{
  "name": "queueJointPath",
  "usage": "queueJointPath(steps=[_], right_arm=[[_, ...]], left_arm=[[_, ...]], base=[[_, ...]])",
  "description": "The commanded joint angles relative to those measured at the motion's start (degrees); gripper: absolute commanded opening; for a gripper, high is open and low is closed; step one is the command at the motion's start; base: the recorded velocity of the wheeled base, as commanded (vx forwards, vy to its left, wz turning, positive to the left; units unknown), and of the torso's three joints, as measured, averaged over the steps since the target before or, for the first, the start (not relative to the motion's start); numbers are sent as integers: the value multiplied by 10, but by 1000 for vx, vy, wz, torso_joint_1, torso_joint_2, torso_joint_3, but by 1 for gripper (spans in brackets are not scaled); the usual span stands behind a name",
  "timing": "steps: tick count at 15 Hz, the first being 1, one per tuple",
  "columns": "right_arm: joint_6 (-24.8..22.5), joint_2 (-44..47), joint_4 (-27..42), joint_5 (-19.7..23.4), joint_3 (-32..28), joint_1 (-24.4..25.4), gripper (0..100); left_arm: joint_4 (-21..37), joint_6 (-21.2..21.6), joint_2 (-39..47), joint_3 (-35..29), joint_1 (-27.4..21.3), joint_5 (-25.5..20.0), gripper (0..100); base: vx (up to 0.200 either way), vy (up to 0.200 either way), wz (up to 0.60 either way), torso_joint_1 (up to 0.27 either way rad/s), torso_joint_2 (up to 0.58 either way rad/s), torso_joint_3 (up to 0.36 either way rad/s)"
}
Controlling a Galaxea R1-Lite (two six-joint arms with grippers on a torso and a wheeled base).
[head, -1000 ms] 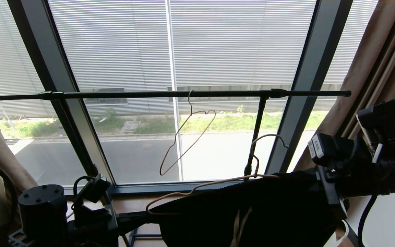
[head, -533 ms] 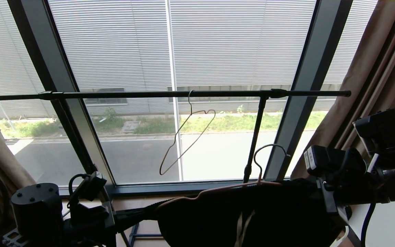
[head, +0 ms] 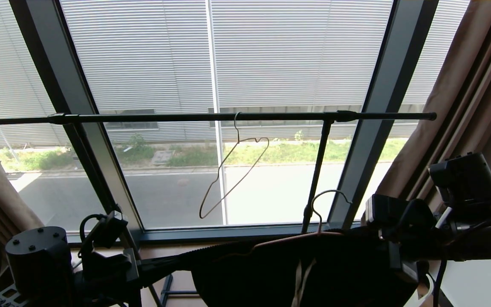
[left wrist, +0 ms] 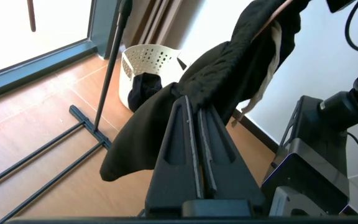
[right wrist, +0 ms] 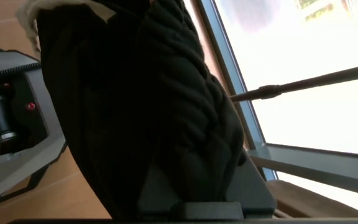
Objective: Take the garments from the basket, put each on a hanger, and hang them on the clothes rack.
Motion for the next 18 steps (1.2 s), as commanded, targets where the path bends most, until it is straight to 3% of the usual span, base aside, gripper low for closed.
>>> queueJointPath(steps=[1, 5, 9, 10, 11, 12, 13, 14, 16, 18], right_arm=[[0, 15, -2, -5, 11, 2, 0], [0, 25, -12, -45, 22, 9, 0], [5, 28, -81, -61, 43, 24, 0], [17, 25, -108, -74, 56, 35, 0], [27, 23, -117, -74, 62, 40, 0], [35, 24, -125, -73, 65, 44, 0], [35, 24, -127, -73, 64, 44, 0], [37, 27, -147, -73, 63, 45, 0], [38, 28, -166, -73, 64, 53, 0], [55, 28, -170, -73, 70, 57, 0]], left_arm=[[-1, 0, -3, 0, 0, 0, 0], [-1, -4, -8, 2, -3, 0, 0], [-1, -12, -46, -12, -13, 4, 0], [-1, -13, -74, -52, -13, 4, 0], [39, -13, -104, -90, -13, 4, 0], [169, -11, -149, -134, -15, 5, 0], [188, -11, -156, -140, -15, 6, 0], [414, -5, -210, -228, -35, 45, 0], [569, 41, -216, -299, -79, 161, 0], [630, 81, -212, -327, -125, 250, 0]], base=[[0, 0, 0, 0, 0, 0], [0, 0, 0, 0, 0, 0], [0, 0, 0, 0, 0, 0], [0, 0, 0, 0, 0, 0], [0, 0, 0, 0, 0, 0], [0, 0, 0, 0, 0, 0], [0, 0, 0, 0, 0, 0], [0, 0, 0, 0, 0, 0], [0, 0, 0, 0, 0, 0], [0, 0, 0, 0, 0, 0]])
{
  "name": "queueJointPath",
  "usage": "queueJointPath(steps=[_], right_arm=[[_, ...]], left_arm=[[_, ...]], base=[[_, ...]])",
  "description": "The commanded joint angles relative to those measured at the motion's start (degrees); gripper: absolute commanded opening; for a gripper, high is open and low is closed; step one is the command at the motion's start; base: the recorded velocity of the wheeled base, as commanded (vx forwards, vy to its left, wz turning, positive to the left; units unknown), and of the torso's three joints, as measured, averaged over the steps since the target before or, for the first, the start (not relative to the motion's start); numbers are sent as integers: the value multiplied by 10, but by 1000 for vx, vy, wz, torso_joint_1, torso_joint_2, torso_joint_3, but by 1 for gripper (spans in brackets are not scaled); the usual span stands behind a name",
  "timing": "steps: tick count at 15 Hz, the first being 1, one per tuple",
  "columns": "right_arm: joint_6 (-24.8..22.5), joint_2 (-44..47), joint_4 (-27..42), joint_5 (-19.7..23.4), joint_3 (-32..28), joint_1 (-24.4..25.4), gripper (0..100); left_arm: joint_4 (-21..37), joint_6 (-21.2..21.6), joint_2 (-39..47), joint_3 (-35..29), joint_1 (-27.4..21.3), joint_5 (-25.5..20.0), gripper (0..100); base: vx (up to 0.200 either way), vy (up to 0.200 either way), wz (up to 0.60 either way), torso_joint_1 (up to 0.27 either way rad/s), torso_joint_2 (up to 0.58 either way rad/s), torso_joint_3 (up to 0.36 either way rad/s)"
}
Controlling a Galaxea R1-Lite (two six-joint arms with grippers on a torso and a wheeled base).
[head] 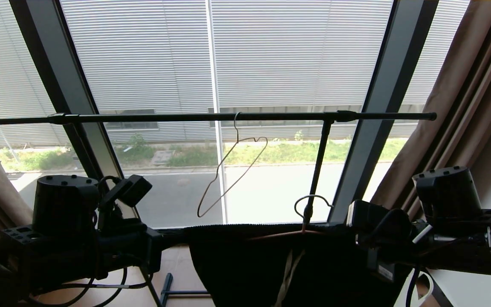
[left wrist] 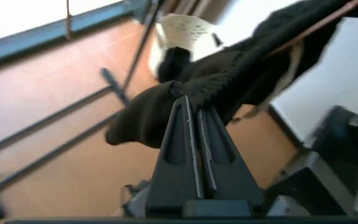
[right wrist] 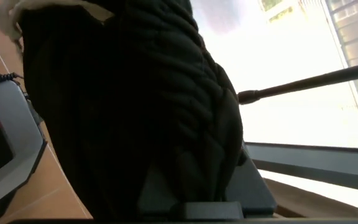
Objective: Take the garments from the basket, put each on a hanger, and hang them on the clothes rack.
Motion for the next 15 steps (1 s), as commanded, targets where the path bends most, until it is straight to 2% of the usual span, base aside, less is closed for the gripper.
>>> queueJointPath(steps=[1, 4, 6, 7, 11, 15], right_arm=[[14, 1, 0, 1, 8, 7, 0], [28, 14, -34, -12, 26, 9, 0], [30, 37, -105, -55, 52, 9, 0], [33, 51, -127, -56, 59, 9, 0], [70, 68, -149, -64, 62, 27, 0], [110, 65, -150, -74, 58, 47, 0]], left_arm=[[38, 25, -19, -56, -67, 63, 0], [48, 26, -5, -82, -98, 86, 0], [95, 26, 1, -127, -105, 112, 0], [108, 26, 3, -144, -105, 115, 0], [156, 25, 25, -196, -138, 123, 0], [166, 25, 67, -225, -185, 149, 0]], base=[[0, 0, 0, 0, 0, 0], [0, 0, 0, 0, 0, 0], [0, 0, 0, 0, 0, 0], [0, 0, 0, 0, 0, 0], [0, 0, 0, 0, 0, 0], [0, 0, 0, 0, 0, 0]])
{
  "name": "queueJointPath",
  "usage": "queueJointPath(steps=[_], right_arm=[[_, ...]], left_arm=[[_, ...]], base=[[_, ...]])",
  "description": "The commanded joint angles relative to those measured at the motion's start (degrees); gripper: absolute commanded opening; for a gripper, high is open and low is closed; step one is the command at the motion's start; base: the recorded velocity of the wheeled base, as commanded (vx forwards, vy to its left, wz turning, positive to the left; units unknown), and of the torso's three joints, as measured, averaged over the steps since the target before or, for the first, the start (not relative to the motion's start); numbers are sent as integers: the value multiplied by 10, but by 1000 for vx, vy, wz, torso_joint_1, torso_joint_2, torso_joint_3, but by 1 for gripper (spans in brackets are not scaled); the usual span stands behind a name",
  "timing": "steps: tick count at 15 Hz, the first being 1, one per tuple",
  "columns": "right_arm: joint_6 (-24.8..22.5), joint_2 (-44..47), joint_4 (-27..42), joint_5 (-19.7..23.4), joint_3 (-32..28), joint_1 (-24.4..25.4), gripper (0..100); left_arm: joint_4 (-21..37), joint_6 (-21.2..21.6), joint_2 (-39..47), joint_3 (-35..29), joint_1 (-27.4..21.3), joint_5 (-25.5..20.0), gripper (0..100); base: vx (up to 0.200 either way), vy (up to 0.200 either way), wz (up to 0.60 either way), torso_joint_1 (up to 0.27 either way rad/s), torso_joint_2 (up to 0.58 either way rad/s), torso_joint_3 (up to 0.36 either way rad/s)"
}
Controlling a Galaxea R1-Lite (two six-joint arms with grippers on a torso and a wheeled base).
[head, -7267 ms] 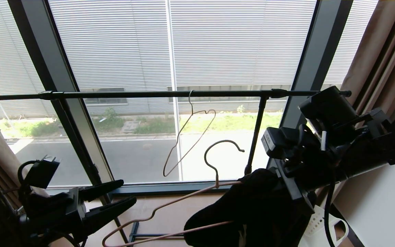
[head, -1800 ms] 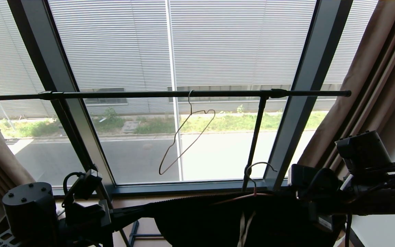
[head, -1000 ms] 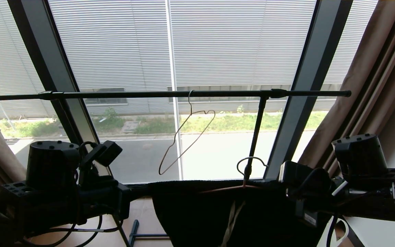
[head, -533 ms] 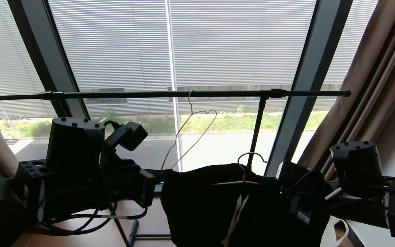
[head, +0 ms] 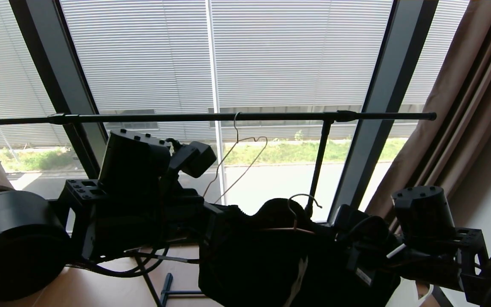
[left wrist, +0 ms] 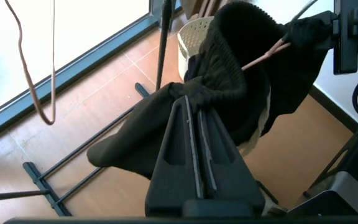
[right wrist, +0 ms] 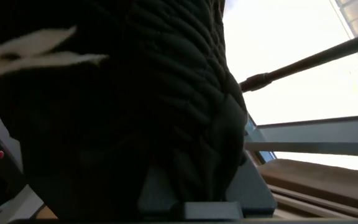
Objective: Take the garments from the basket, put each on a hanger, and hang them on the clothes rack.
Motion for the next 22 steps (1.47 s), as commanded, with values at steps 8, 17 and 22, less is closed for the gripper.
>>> queueJointPath(steps=[8, 17, 22], right_arm=[[120, 3, -59, 13, -8, 31, 0], [143, 2, -96, 84, 7, 30, 0], [144, -3, -110, 110, 17, 36, 0]], left_arm=[[0, -1, 43, -15, -43, 18, 0], [0, -105, 28, -72, -27, 116, 0], [51, -151, 54, -126, -38, 165, 0]], base=[[0, 0, 0, 0, 0, 0], [0, 0, 0, 0, 0, 0], [0, 0, 0, 0, 0, 0]])
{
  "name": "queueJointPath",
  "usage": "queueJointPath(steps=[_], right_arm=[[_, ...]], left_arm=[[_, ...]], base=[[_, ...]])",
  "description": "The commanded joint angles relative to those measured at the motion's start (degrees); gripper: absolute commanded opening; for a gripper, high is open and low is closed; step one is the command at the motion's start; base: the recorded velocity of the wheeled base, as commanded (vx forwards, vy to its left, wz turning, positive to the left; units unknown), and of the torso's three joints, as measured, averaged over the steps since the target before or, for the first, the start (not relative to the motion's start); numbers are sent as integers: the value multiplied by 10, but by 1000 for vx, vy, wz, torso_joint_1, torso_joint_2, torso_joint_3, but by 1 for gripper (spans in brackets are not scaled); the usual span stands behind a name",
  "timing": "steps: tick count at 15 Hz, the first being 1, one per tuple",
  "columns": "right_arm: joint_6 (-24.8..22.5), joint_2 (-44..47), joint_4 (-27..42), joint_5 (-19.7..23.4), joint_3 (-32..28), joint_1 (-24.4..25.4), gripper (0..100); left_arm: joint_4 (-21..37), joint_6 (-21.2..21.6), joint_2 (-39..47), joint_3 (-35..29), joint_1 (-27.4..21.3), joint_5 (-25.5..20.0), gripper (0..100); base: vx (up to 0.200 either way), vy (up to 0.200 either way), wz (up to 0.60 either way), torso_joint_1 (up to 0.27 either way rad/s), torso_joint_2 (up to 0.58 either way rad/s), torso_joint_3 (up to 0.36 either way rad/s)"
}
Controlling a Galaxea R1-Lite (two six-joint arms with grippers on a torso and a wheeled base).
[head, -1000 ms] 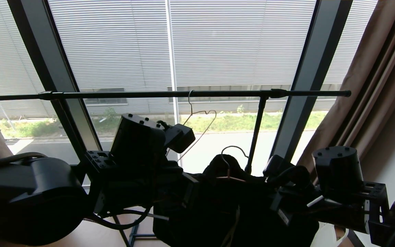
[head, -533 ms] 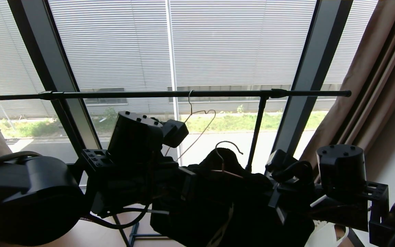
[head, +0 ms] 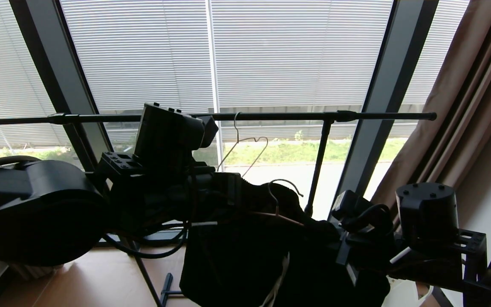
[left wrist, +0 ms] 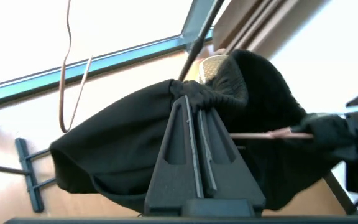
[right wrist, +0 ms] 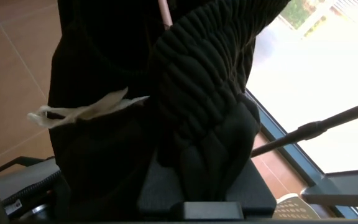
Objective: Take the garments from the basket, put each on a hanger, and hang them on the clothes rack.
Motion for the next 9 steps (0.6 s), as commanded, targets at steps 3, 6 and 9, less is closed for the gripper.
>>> queueJointPath(steps=[3, 6, 9], right_arm=[[3, 19, -71, 6, 19, 18, 0], [4, 30, -88, 8, 19, 18, 0], [31, 23, -89, 8, 13, 16, 0]], left_arm=[[4, -1, 9, -8, -40, 12, 0], [8, 0, 7, 4, -60, 35, 0], [13, 3, -27, 38, -58, 35, 0]], base=[[0, 0, 0, 0, 0, 0], [0, 0, 0, 0, 0, 0], [0, 0, 0, 0, 0, 0]])
